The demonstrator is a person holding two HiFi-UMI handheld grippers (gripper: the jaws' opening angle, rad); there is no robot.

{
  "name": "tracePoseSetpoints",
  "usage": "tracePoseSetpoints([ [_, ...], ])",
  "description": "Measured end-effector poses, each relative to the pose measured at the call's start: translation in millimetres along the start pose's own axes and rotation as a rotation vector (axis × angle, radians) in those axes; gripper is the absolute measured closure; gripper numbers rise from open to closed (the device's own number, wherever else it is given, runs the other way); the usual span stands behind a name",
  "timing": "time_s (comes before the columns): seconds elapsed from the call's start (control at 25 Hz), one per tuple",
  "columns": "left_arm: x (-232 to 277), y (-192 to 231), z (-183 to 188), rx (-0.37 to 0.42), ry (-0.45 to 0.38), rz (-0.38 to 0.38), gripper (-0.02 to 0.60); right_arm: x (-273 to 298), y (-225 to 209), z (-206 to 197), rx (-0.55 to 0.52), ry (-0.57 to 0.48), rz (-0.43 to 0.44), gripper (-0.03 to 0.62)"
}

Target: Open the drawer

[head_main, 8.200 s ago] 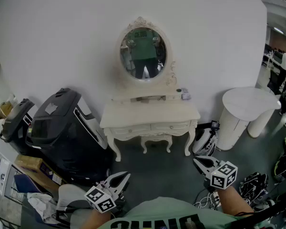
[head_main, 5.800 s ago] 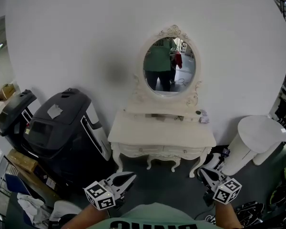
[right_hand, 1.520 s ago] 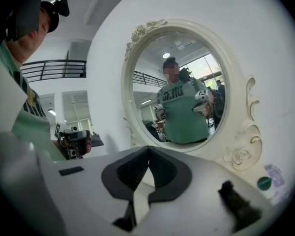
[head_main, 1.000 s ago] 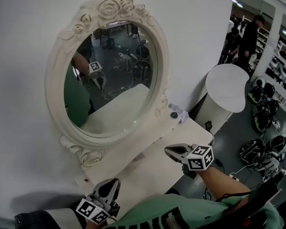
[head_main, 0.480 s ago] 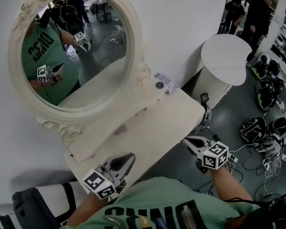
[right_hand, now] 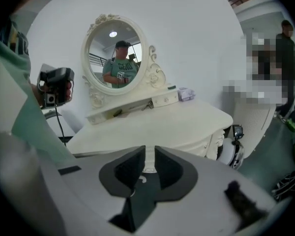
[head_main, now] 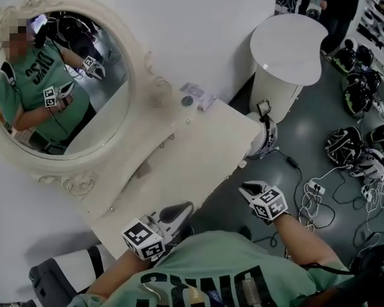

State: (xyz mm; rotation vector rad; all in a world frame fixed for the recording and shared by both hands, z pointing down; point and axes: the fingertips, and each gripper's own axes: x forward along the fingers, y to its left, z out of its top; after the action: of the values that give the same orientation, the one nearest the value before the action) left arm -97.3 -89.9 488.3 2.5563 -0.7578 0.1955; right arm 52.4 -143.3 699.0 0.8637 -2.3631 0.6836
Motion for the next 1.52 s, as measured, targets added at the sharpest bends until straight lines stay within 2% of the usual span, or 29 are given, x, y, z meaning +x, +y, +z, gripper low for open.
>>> tracePoseSetpoints([
  [0.08, 4.8, 9.4, -5.8, 0.016, 0.037, -0.006, 0.572, 21.3, -9.2, -10.3, -0.037, 0.037, -0.031, 0.484],
  [0.24, 8.2, 26.6, -19.9, 0.013, 0.093, -0.008, 0.572, 60.7, -17.7, -31.2, -0.187, 0.131, -0.074, 0.452],
  [0.32, 6.1, 33.4, -28.7, 0.001, 0.114, -0.003, 0.572, 78.5, -20.5, -42.6, -0.223, 0.172, -0.089, 0.444],
  [0.64, -5.2, 53.9, -53.5, -0.043, 0.156, 0.042, 0.572, 130.5, -54.4, -82.3, -0.116, 0.313, -0.134, 0.408],
  [0.76, -11.0, 53.7, -65.6, -0.061, 0.168, 0.054, 0.572, 140.1, -54.3, -92.1, -0.125, 0.34, -0.128, 0.402],
  [1.0, -21.4, 58.1, -78.8, -0.085, 0.173, 0.067, 0.572, 167.0, -58.2, -86.8, -0.162, 0.356, -0.136, 0.387],
  [1.32, -39.6, 66.5, -90.1, -0.106, 0.179, 0.105, 0.572, 187.6, -72.6, -91.6, -0.166, 0.413, -0.21, 0.388],
  [1.52, -47.1, 66.8, -94.4, -0.116, 0.184, 0.118, 0.572, 194.5, -75.1, -98.2, -0.195, 0.48, -0.247, 0.444],
])
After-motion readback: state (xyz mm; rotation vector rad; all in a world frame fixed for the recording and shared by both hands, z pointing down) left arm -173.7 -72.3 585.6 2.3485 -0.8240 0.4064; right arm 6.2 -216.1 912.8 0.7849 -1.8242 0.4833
